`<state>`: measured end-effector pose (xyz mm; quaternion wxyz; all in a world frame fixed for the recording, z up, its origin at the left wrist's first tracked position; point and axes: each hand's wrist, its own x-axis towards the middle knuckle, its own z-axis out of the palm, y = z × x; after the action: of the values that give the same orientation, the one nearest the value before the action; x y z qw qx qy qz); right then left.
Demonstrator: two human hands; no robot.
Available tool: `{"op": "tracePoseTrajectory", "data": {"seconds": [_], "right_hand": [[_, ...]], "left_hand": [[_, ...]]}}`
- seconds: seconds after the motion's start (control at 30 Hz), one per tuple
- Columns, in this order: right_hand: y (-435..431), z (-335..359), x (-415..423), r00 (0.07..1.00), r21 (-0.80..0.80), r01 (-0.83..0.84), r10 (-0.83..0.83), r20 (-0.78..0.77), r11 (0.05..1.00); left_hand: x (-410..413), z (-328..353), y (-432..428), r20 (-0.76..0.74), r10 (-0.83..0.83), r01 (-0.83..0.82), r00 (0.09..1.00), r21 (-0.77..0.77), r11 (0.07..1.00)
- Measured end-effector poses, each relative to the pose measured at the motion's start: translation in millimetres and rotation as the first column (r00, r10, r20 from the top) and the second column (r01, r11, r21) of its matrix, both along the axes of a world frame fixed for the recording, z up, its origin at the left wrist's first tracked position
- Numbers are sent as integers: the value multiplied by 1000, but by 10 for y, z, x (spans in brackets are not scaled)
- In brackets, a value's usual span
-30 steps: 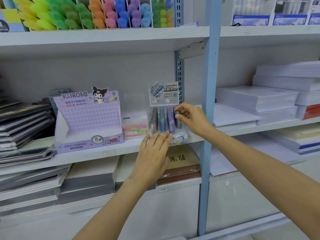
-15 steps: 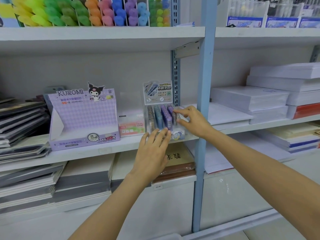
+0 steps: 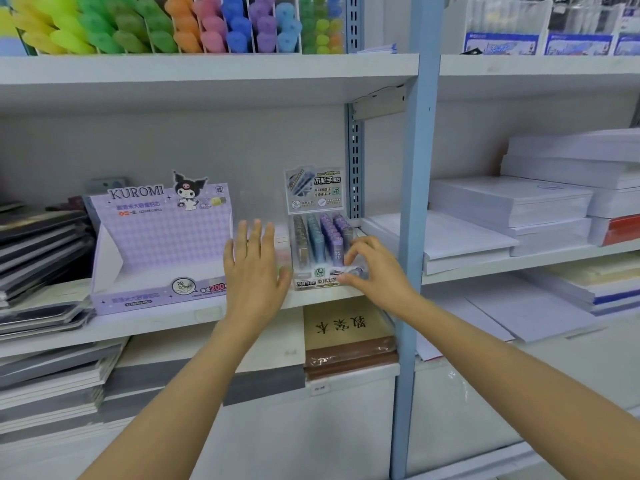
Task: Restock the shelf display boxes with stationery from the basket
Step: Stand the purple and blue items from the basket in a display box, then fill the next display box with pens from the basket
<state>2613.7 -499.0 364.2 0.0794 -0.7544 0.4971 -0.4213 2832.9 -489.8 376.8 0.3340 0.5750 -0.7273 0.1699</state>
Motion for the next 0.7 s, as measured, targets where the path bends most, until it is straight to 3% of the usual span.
{"op": "tracePoseTrajectory", "data": {"seconds": [0.07, 0.33, 0.43, 0.5, 0.53, 0.6, 0.7], "right_hand": [[-105, 4, 10, 1000, 28, 18, -18, 3, 999], [-276, 58, 13, 998, 83, 45, -41, -56, 996], [-51, 47, 171, 999, -174, 39, -34, 30, 984], [166, -33, 358, 993, -312, -94, 113, 41, 945], [271, -117, 463, 980, -307, -184, 199, 19, 934], [449, -398, 665, 941, -172, -339, 335, -53, 925], [592, -1011, 915, 866, 181, -442, 471, -170, 878]], "left_hand": [[54, 24, -70, 25, 4, -5, 1000, 43, 999], [145, -57, 60, 67, -93, 98, 993, -79, 992], [198, -143, 175, 36, -131, 134, 991, -116, 984], [226, -332, 310, -51, -145, 132, 988, -199, 971], [242, -495, 386, -92, -145, 120, 985, -240, 964], [291, -950, 555, -153, -149, 109, 977, -238, 965], [475, -1838, 840, -261, -124, 138, 957, 35, 990]]}}
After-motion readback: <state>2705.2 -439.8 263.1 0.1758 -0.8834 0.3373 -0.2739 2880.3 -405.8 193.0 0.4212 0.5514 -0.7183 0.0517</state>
